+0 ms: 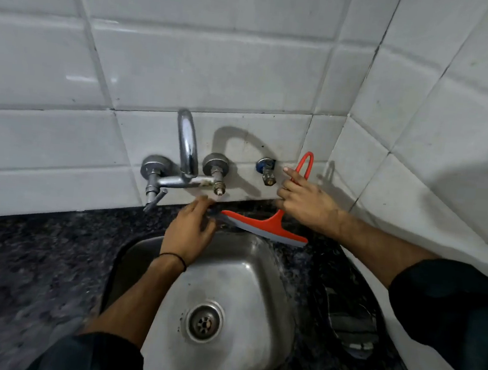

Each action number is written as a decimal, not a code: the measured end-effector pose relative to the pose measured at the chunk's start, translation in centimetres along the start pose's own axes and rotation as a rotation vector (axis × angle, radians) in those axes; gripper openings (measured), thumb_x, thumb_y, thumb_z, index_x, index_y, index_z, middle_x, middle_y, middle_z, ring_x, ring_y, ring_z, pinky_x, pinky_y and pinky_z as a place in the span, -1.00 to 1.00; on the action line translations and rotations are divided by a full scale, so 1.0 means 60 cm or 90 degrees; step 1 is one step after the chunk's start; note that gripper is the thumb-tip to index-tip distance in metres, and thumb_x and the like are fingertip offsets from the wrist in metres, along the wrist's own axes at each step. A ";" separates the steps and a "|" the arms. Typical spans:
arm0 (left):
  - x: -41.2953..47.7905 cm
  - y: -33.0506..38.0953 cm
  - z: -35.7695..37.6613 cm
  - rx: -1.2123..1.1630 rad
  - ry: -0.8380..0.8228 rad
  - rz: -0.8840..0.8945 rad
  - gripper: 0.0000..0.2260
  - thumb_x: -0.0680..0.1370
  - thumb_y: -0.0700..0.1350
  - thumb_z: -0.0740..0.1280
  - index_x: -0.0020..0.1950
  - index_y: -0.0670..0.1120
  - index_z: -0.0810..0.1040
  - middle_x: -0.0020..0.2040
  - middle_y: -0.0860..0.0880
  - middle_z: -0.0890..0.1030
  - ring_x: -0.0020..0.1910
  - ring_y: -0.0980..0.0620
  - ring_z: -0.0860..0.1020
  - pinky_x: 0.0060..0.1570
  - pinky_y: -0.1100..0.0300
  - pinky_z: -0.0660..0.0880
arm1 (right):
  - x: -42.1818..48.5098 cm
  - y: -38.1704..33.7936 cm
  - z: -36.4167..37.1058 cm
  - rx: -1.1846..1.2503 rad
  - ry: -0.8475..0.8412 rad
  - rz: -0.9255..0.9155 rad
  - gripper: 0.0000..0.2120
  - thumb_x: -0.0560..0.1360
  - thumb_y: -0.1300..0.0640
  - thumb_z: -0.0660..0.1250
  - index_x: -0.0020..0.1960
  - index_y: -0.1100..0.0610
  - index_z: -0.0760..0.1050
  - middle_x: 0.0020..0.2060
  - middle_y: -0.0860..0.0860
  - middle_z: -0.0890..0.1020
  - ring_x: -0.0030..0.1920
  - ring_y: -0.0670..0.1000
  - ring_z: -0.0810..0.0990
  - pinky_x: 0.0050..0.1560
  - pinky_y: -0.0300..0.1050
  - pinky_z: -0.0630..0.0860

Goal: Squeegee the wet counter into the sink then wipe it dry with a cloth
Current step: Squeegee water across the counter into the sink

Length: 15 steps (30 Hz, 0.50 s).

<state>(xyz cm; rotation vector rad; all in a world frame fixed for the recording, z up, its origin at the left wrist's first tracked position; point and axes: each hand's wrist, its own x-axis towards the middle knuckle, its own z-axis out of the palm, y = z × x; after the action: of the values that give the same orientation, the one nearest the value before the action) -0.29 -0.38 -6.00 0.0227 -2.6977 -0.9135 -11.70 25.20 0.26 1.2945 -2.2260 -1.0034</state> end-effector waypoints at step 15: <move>-0.353 -0.208 -0.343 0.137 0.130 -0.271 -0.82 0.57 -0.03 0.23 -0.07 0.04 0.64 -0.25 -0.02 0.64 -0.24 -0.10 0.58 -0.31 0.06 0.51 | 0.145 -0.334 -0.334 0.283 0.071 -0.070 -0.70 0.61 -0.03 0.18 0.27 0.05 0.48 0.11 0.03 0.61 0.12 0.14 0.55 0.11 0.05 0.39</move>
<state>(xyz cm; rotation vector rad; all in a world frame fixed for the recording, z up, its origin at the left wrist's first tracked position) 24.73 -20.25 -3.58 0.7187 -2.6250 -0.6746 8.34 3.40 -1.26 1.6260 -2.3927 -0.4635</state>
